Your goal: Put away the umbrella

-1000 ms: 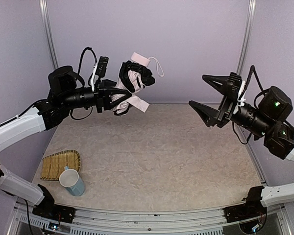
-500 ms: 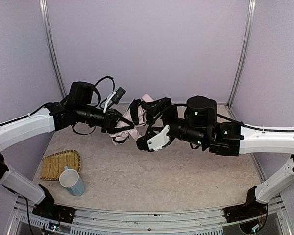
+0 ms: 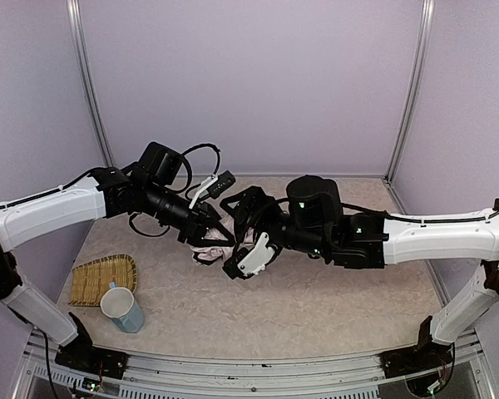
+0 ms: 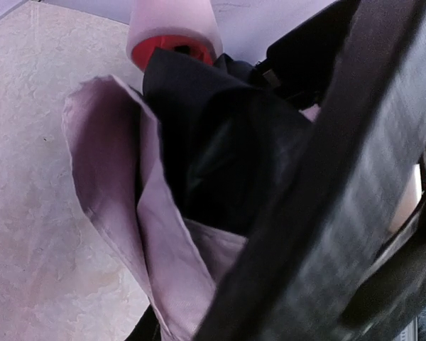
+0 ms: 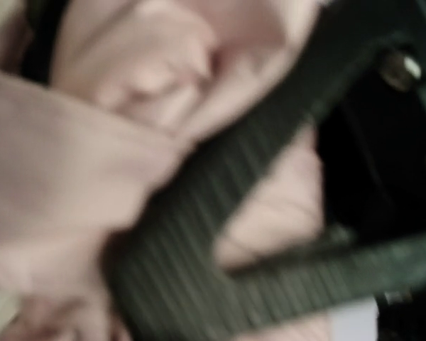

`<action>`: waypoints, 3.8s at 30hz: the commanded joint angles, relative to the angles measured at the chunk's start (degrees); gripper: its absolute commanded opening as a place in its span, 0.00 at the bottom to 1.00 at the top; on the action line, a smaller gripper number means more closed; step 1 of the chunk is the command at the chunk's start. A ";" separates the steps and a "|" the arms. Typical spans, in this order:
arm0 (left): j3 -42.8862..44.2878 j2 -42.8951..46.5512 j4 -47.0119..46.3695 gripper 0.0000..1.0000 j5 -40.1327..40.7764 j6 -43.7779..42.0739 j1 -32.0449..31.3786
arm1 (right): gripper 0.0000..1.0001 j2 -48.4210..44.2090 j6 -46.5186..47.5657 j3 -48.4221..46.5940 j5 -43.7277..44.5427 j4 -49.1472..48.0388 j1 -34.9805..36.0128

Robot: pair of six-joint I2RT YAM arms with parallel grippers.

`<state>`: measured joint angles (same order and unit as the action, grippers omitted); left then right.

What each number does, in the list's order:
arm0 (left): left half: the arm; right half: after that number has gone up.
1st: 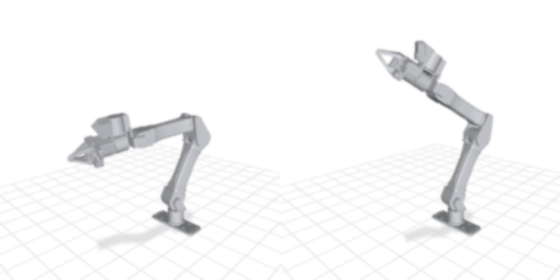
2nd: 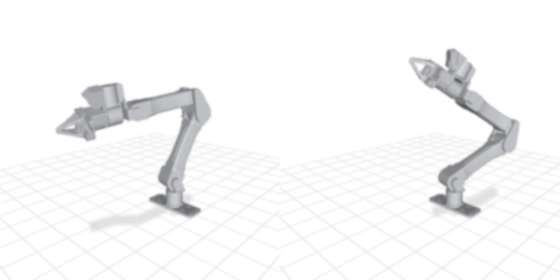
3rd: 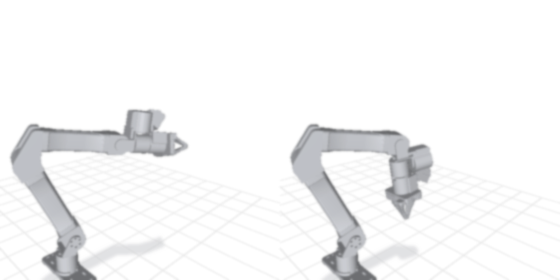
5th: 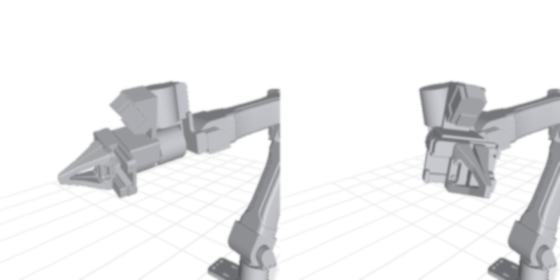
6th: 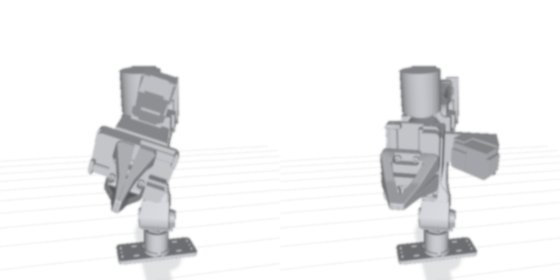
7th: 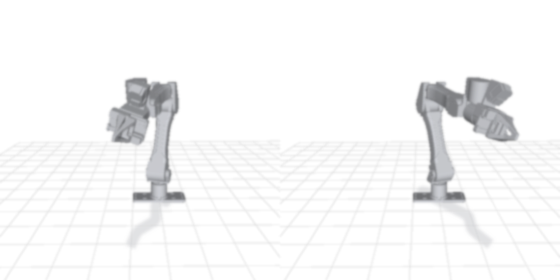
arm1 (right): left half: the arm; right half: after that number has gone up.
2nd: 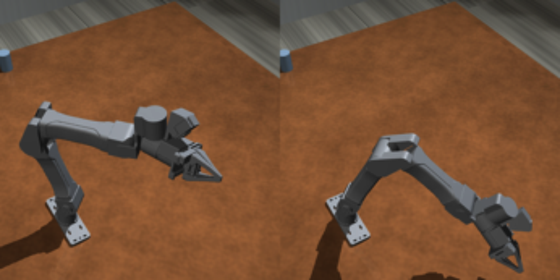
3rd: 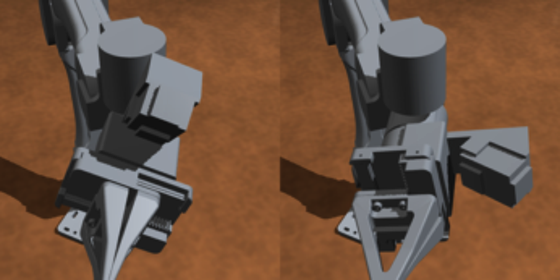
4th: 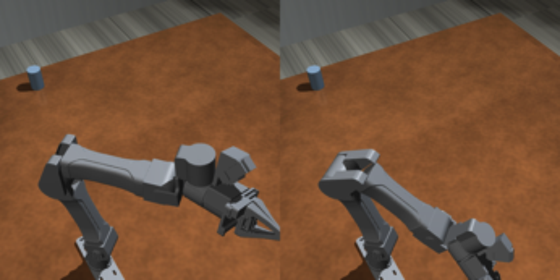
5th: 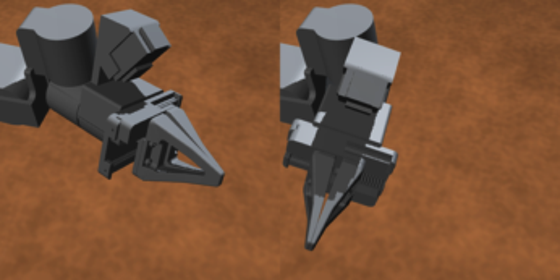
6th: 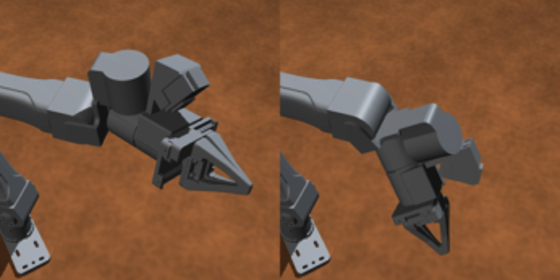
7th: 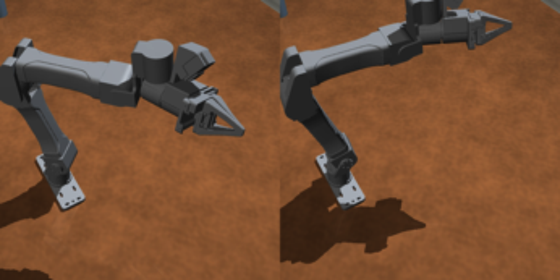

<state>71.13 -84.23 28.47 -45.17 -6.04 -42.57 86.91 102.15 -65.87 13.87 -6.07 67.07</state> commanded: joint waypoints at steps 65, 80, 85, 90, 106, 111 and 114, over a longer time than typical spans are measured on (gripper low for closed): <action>-11.17 33.82 -46.40 0.99 20.24 4.73 -2.62 | 0.00 -0.11 -52.08 -26.35 -9.67 19.09 -3.08; -17.53 28.14 -44.27 0.44 28.88 9.60 -15.08 | 0.00 -2.12 -66.28 -26.34 -10.68 18.84 -5.11; -18.44 25.56 -47.03 0.61 34.78 13.54 -15.27 | 0.00 -2.31 -65.88 -24.95 -10.34 17.59 -5.09; -18.70 23.38 -51.15 0.62 39.06 17.25 -15.35 | 0.00 -1.84 -65.54 -25.23 -10.48 17.34 -5.10; -15.12 17.49 -50.53 0.15 32.95 18.22 -15.43 | 0.00 -2.52 -65.51 -24.75 -10.53 16.78 -5.10; -17.83 20.56 -54.44 0.00 34.31 17.47 -15.39 | 0.00 -3.03 -66.42 -24.18 -10.74 16.63 -5.15; -17.90 23.29 -52.89 0.00 34.50 15.65 -15.42 | 0.00 -3.15 -67.85 -24.66 -10.34 17.51 -6.08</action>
<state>53.56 -65.08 -22.35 -11.27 11.86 -57.91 86.13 36.86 -90.06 3.75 15.11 61.73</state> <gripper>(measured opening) 0.008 0.365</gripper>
